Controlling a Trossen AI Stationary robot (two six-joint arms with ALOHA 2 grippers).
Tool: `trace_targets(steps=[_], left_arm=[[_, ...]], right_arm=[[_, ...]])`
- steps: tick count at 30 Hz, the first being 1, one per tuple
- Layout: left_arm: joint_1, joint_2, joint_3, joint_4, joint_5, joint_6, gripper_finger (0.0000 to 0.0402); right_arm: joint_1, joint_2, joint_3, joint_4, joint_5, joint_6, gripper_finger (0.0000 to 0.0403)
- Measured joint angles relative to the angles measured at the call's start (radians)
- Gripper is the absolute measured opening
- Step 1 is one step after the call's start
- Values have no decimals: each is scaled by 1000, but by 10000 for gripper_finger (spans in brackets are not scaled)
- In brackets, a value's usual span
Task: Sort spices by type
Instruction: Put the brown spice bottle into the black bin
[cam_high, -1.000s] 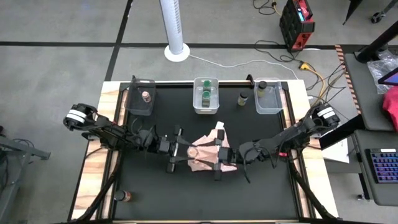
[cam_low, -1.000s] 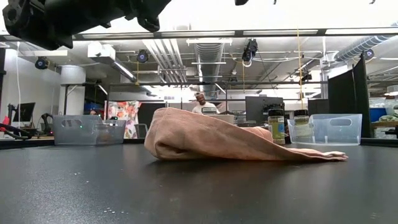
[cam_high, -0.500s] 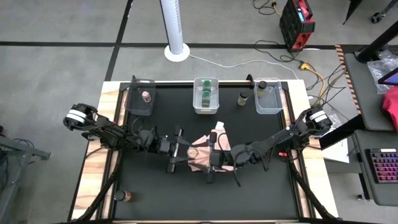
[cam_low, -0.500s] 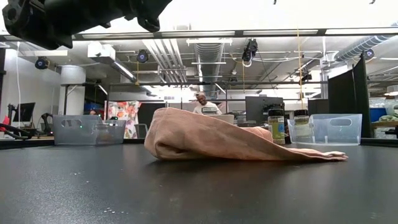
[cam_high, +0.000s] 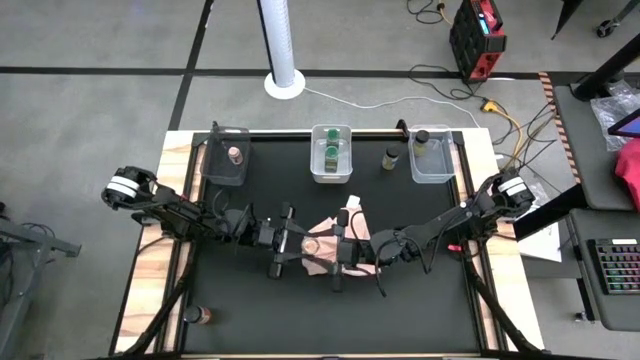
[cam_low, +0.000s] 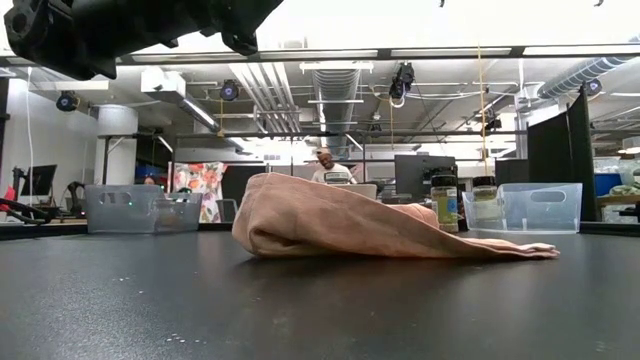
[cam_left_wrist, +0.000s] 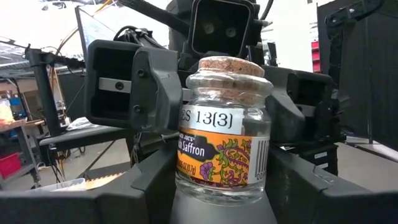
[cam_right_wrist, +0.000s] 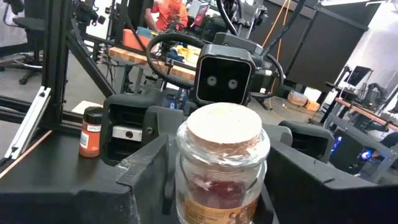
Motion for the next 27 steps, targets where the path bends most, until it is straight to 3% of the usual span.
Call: trace_targets(steps=[6, 13, 19, 27], left_arm=[[0, 0, -1, -4, 0, -12, 194], [0, 0, -1, -20, -9, -55, 233], [0, -3, -1, -88, -102, -54, 274], [0, -14, -1, -219, -117, -56, 286]], right_arm=[[-11, -1, 0, -3, -3, 10, 185], [-12, -1, 0, -27, -3, 7, 183], [-14, -23, -1, -100, 10, 7, 183], [2, -83, 22, -387, 182, -2, 183]])
